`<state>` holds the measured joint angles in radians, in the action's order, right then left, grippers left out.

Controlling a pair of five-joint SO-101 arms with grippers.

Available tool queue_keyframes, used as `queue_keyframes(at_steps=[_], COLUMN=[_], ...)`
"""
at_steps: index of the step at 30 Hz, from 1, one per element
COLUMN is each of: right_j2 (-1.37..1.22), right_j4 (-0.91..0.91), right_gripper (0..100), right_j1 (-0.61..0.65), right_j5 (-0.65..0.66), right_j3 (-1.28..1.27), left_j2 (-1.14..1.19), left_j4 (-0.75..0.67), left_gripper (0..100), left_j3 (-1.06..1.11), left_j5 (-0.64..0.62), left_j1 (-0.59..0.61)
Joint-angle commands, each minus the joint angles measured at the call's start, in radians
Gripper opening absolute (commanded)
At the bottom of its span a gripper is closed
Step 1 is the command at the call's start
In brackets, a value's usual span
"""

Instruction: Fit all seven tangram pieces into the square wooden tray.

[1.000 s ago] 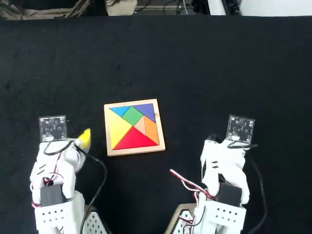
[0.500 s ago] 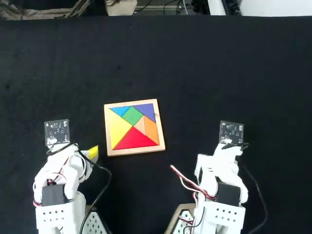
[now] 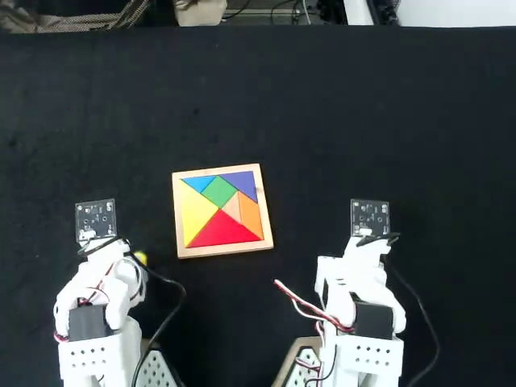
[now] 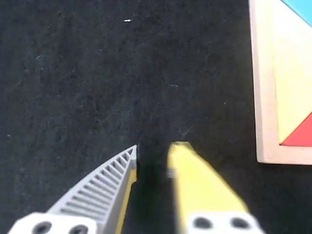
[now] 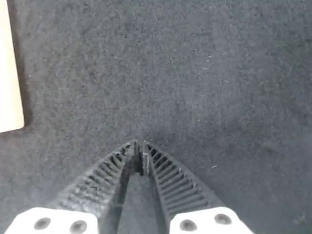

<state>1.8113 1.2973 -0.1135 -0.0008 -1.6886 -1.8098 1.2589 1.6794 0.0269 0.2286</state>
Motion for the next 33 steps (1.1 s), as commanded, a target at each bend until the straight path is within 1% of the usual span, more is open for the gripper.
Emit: queue_keyframes(at_steps=[1, 4, 7, 8, 11, 15, 18, 33], right_j2=[0.062, 0.062, 0.061, 0.061, 0.061, 0.062, 0.062, 0.062], right_j4=[-0.002, -0.003, -0.003, -0.003, -0.003, -0.002, -0.002, 0.0], right_gripper=[1.1, 1.1, 1.1, 1.1, 1.1, 1.1, 1.1, 1.1], right_j1=[0.008, 0.009, 0.012, 0.012, 0.012, 0.015, 0.043, 0.046], right_j5=[0.0, 0.012, 0.107, 0.115, 0.11, 0.063, 0.061, 0.068], right_j3=[0.004, 0.004, 0.004, 0.004, 0.004, 0.004, 0.004, 0.004], left_j2=[-0.002, -0.002, -0.002, -0.002, -0.002, -0.008, -0.006, -0.006], left_j4=[0.009, 0.009, 0.009, 0.009, 0.009, 0.009, 0.009, 0.011], left_gripper=[3, 4, 3, 3, 3, 3, 3, 3], left_j3=[0.019, 0.019, 0.019, 0.019, 0.019, 0.019, 0.019, 0.019], left_j5=[0.012, 0.014, 0.014, 0.012, 0.009, 0.009, 0.009, 0.009], left_j1=[0.012, 0.012, 0.012, 0.012, 0.016, 0.018, 0.013, 0.015])
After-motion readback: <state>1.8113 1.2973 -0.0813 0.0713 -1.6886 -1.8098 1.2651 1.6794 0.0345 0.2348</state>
